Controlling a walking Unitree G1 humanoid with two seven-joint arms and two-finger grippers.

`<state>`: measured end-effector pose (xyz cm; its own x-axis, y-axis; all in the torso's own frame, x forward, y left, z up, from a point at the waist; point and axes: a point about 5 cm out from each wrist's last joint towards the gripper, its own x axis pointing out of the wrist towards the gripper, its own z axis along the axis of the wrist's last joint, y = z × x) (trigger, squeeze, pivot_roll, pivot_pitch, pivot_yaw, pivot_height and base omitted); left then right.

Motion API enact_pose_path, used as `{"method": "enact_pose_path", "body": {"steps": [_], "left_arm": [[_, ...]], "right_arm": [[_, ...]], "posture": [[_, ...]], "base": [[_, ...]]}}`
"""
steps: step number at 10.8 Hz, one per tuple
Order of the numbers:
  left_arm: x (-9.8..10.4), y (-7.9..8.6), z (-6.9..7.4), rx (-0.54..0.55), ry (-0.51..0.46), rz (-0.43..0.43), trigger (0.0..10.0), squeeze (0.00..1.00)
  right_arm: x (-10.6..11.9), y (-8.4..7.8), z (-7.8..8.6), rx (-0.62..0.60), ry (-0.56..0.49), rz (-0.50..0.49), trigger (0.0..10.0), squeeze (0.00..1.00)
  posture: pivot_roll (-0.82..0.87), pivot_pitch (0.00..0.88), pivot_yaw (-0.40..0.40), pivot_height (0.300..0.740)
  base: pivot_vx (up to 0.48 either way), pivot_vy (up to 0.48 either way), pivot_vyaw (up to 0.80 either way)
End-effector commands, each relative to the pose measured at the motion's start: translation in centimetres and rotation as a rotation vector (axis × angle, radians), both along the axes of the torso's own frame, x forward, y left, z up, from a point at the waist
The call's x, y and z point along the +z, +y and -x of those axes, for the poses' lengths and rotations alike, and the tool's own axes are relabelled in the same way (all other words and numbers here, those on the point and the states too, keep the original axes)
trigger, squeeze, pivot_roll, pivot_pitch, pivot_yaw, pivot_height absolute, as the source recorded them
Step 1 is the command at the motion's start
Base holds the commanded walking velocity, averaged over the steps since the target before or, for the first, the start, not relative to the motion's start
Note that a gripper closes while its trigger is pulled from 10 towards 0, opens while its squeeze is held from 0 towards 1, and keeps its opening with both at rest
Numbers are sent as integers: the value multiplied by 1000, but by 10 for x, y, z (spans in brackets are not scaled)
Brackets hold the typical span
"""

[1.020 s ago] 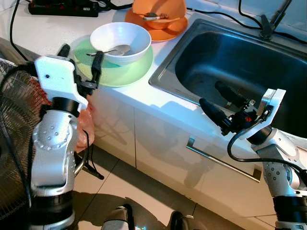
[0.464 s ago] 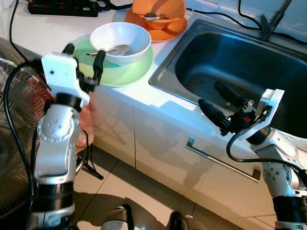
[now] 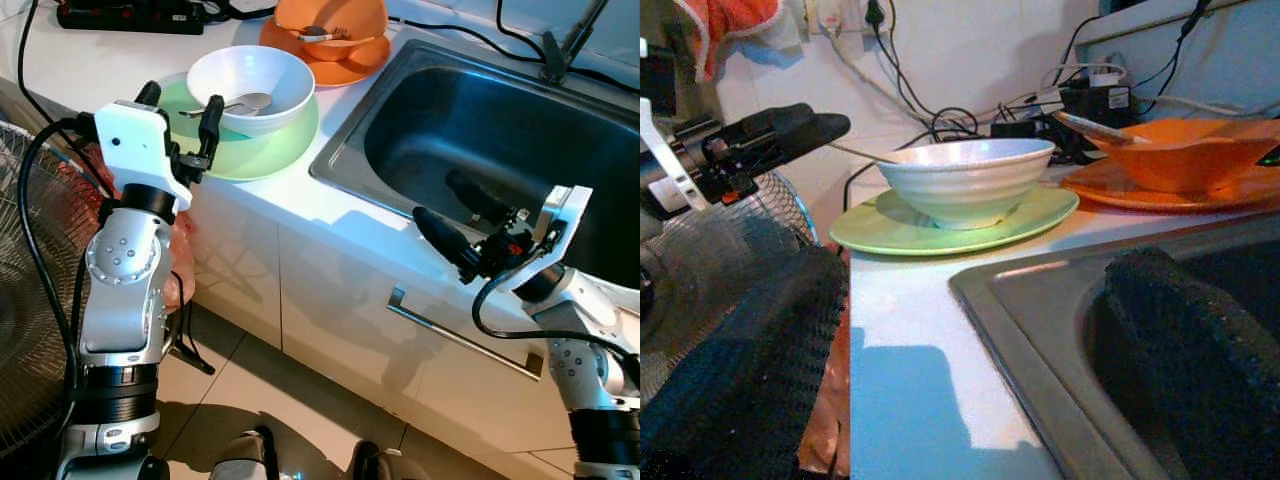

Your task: Kitchen organization

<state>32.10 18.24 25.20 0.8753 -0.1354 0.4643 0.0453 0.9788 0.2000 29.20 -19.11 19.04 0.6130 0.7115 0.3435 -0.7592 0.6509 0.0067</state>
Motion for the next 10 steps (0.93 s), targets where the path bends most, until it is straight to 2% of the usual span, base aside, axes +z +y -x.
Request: {"method": "enact_pose_path", "body": {"steps": [1,6,10], "left_arm": [[3,-3,-1,-21,-18,-7,10000,0],[1,-6,-7,-33,-9,7,10000,0],[2,-9,-22,-33,-9,34,10000,0]], "right_arm": [[4,-3,2,1,-16,23,10000,0],[3,-2,2,1,-10,22,10000,0],[2,-1,3,4,-8,23,10000,0]], "posture": [[95,192,-69,740],[89,196,-71,740],[84,192,-73,740]], "base": [[0,0,0],[0,0,0],[0,0,0]]}}
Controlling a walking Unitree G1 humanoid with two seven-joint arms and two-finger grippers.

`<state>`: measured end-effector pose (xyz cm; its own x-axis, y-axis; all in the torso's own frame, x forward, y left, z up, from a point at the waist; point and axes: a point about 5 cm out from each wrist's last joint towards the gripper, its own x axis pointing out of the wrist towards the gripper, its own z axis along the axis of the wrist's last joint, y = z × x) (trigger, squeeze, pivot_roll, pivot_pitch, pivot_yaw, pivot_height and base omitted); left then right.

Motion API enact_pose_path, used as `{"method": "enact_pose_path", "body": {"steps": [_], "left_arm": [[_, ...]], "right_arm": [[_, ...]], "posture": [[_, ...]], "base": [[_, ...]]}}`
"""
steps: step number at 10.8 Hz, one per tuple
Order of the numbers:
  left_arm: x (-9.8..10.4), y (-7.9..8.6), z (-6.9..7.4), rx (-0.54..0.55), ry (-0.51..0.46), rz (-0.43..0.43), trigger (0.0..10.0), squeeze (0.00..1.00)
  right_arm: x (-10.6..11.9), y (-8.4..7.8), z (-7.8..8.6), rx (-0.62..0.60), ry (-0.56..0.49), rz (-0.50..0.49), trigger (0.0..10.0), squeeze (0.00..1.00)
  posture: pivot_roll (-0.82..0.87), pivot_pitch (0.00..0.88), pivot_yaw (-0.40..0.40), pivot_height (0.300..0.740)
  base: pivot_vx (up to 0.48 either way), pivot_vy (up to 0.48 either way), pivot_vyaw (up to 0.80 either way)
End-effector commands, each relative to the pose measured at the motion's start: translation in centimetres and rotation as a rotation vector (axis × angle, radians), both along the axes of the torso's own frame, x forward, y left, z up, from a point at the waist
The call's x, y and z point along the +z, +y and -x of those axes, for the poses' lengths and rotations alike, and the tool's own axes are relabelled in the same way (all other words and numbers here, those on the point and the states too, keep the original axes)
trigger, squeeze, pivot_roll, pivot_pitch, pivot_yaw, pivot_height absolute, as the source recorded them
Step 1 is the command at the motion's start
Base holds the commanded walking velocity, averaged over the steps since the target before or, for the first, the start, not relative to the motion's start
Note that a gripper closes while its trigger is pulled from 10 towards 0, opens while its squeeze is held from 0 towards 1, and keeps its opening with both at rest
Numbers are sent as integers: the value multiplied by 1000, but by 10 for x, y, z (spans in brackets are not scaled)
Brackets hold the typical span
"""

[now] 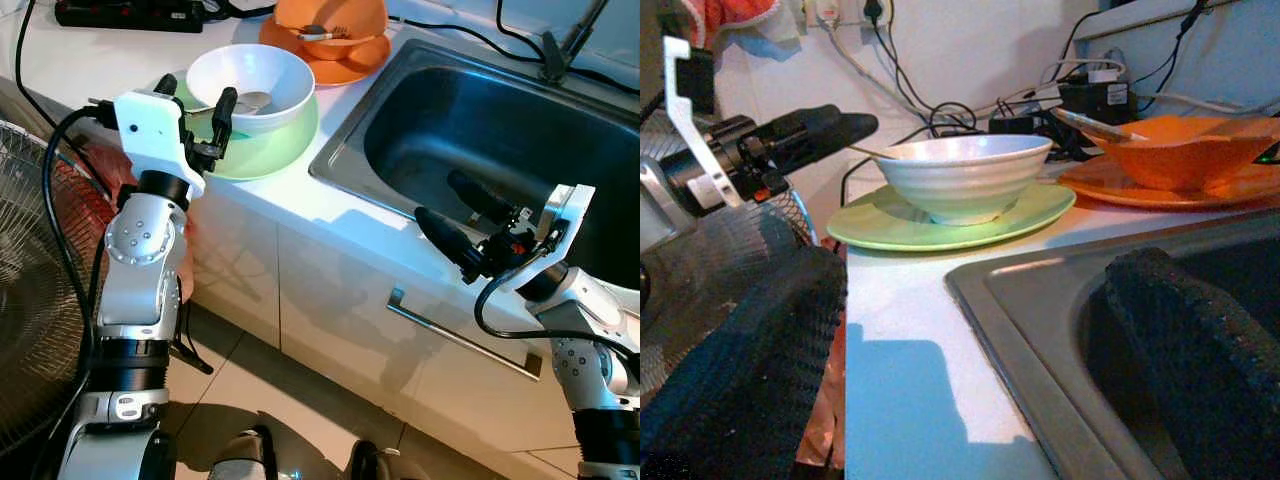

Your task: Kitchen organization

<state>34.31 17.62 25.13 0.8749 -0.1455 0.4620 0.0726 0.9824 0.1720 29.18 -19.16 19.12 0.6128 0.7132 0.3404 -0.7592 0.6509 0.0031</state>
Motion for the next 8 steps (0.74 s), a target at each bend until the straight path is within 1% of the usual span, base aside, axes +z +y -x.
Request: {"method": "enact_pose_path", "body": {"steps": [1,3,4,5,8], "left_arm": [[2,-3,-2,-8,-14,7,10000,0],[-1,-4,-4,-11,-10,12,9804,0],[-1,-5,-5,-13,-11,14,3216,0],[-2,-5,-5,-14,-12,15,0,0],[-4,-7,-4,-19,-17,18,0,0]], "right_arm": [[2,-1,3,3,-7,19,10000,0],[2,-1,2,-1,-7,20,10000,0],[1,-2,2,-1,-7,20,10000,0],[1,-2,2,-1,-7,21,10000,0],[0,0,2,2,-4,28,10000,0]], "posture": [[81,191,-72,740],[80,187,-72,740],[81,184,-73,740],[82,183,-74,740],[81,186,-78,740]], "base": [[0,0,0],[0,0,0],[0,0,0],[0,0,0],[0,0,0]]}}
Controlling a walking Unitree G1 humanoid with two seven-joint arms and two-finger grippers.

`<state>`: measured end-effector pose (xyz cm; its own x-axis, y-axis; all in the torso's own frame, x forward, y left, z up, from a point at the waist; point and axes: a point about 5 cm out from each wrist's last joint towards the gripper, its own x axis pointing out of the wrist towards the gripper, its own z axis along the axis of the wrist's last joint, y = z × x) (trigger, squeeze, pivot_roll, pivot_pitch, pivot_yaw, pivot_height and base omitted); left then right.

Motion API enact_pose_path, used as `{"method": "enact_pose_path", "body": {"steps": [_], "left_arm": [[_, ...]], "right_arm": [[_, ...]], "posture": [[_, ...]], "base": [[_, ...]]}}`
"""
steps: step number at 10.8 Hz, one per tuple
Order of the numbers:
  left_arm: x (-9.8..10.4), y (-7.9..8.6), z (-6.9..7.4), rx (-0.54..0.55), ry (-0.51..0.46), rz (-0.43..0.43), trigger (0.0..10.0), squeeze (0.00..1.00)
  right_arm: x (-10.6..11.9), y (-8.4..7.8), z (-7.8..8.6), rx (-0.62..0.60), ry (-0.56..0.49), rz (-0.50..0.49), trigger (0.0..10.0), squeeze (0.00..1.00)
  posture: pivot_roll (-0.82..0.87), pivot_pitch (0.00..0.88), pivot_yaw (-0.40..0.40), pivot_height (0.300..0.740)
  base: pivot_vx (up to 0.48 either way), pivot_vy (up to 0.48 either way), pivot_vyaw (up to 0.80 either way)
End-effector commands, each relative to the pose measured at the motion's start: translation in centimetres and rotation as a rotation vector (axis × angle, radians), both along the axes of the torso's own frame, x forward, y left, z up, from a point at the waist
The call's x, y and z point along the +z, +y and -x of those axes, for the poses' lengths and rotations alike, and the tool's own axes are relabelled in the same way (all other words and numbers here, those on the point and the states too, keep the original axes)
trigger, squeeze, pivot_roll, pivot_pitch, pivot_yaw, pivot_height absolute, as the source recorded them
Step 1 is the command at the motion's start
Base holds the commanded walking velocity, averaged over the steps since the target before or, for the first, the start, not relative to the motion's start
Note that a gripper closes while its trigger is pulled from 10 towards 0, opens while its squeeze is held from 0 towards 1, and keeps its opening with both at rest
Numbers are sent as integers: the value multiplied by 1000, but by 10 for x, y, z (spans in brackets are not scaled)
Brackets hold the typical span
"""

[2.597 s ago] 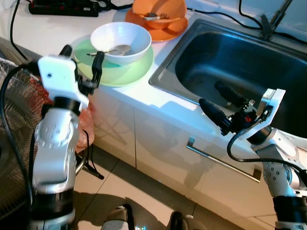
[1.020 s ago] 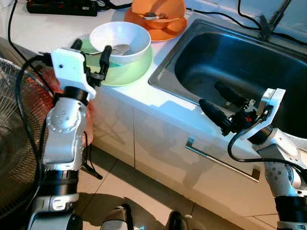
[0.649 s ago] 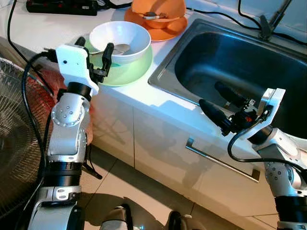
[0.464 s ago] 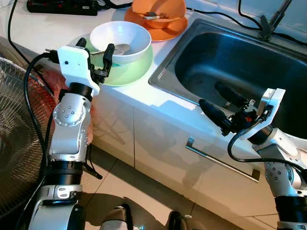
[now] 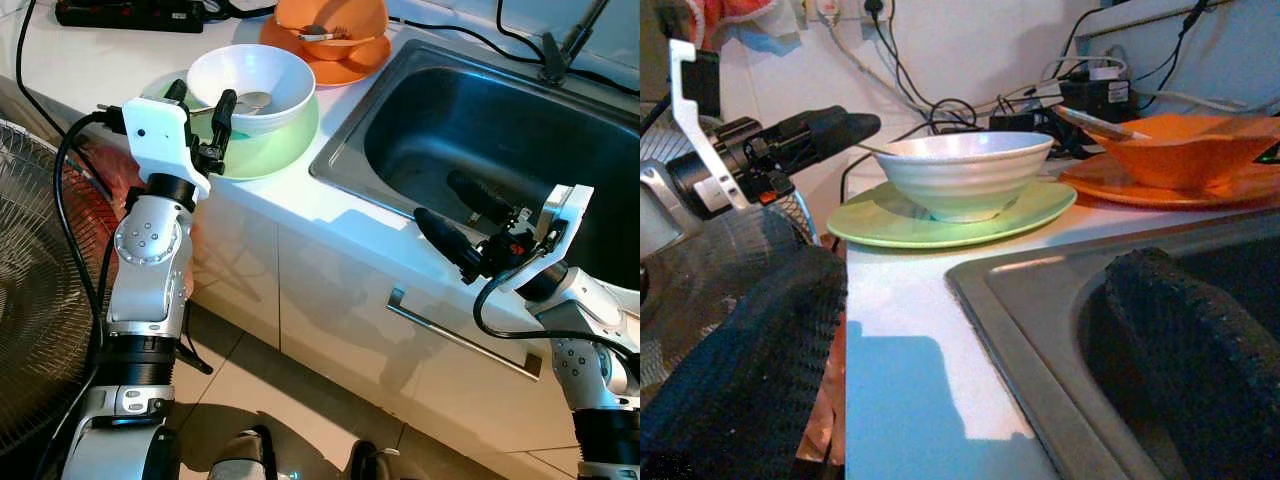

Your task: Kitchen organization

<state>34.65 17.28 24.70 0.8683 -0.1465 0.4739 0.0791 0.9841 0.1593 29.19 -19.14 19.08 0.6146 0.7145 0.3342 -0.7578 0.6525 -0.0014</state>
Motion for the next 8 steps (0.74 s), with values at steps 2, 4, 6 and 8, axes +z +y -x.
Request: {"method": "enact_pose_path", "body": {"steps": [2,4,6,8], "left_arm": [[0,-4,-1,-10,-3,5,0,0],[-1,-2,-1,-6,-1,6,0,0],[-1,-3,-2,-5,0,7,0,0],[1,-3,-2,-3,-10,6,0,0]], "right_arm": [[0,-1,2,4,-2,22,10000,0],[0,-1,1,4,-2,22,10000,0],[0,0,1,3,0,22,10000,0],[-1,-1,1,1,2,22,10000,0]], "posture": [[81,189,-79,740],[83,191,-80,740],[82,191,-80,740],[83,192,-82,740]], "base": [[0,0,0],[0,0,0],[0,0,0],[0,0,0]]}}
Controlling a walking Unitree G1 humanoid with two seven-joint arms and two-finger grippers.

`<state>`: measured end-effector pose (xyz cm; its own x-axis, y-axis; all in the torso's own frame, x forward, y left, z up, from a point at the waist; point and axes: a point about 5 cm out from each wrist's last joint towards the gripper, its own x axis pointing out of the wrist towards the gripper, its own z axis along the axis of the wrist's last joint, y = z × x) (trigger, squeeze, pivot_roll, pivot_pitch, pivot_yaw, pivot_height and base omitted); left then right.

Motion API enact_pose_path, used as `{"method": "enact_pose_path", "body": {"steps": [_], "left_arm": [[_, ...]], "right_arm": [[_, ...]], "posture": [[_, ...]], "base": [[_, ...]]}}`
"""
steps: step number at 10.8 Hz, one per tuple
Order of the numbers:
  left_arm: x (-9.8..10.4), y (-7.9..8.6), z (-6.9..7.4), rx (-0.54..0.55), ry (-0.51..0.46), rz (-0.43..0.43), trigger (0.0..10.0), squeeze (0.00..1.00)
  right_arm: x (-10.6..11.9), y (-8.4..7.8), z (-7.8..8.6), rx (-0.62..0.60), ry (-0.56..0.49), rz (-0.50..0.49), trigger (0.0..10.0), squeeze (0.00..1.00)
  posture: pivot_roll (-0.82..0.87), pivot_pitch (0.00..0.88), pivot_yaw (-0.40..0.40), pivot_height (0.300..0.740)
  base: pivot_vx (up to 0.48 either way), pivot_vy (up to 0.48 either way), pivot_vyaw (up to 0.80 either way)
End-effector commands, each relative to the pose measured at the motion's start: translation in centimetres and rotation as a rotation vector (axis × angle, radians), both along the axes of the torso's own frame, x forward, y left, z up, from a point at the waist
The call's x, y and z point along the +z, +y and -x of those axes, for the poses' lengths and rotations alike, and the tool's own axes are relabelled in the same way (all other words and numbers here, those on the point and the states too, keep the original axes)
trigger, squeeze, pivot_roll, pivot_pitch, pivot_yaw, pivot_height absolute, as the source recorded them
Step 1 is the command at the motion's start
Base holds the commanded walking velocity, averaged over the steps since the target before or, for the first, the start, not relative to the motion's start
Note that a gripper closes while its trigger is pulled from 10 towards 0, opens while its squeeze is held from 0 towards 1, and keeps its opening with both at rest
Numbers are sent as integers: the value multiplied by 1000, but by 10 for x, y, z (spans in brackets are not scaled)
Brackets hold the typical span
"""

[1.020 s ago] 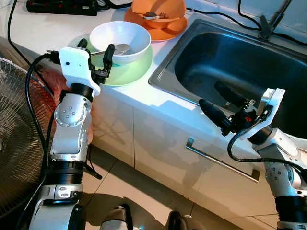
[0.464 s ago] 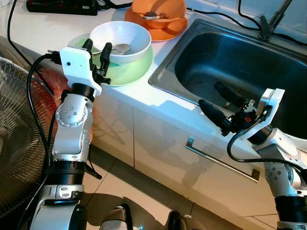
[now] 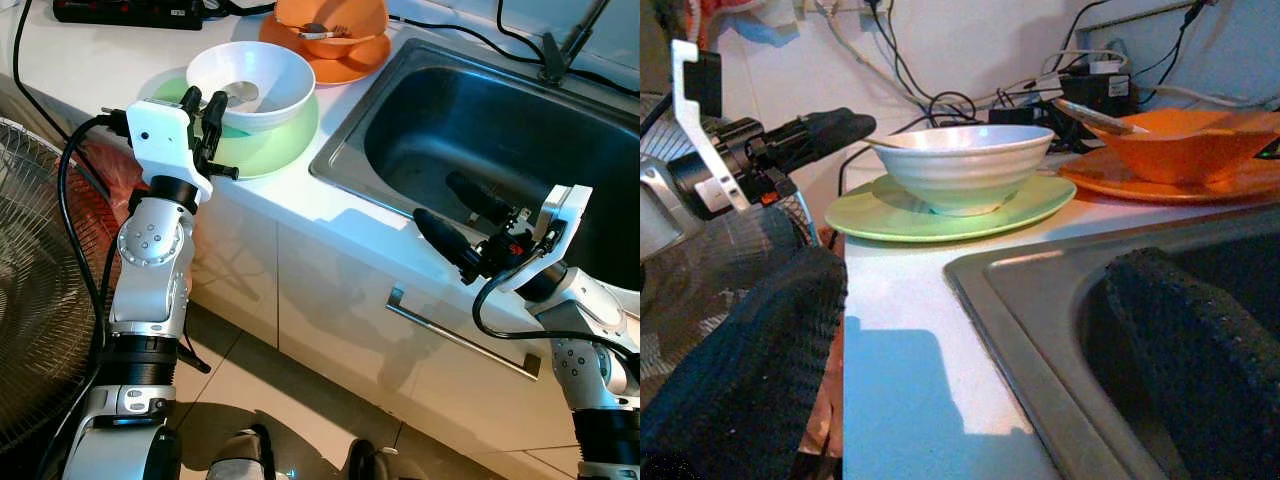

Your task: Kitchen organization

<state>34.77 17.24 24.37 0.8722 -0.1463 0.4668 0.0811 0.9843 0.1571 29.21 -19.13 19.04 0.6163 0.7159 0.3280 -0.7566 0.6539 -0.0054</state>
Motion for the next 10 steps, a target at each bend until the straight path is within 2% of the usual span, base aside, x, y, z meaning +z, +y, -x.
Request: {"method": "enact_pose_path", "body": {"steps": [1,3,4,5,7,9,10], "left_arm": [[7,-2,0,-2,-29,4,0,0],[15,-5,1,-8,-59,-7,0,0],[24,-8,2,-15,-94,1,1412,0],[33,-11,4,-27,-127,2,10000,0],[54,-20,8,-57,-197,-6,10000,0],[60,-25,8,-78,-213,-10,10000,0],[61,-29,9,-90,-215,-11,2078,0]], "right_arm": [[0,-1,1,3,1,14,10000,0],[0,-1,1,3,0,13,10000,0],[-1,-1,1,1,0,14,10000,0],[-1,-1,1,-1,0,14,10000,0],[-1,0,0,-3,0,13,10000,0],[-2,0,-1,-4,1,12,10000,0],[-2,1,-1,-3,-1,11,10000,0]], "posture": [[83,192,-82,740],[83,192,-82,740],[83,192,-82,740],[83,192,-82,740],[86,186,-81,740],[89,182,-77,740],[86,174,-72,740]], "base": [[0,0,0],[0,0,0],[0,0,0],[0,0,0],[0,0,0],[0,0,0],[0,0,0]]}}
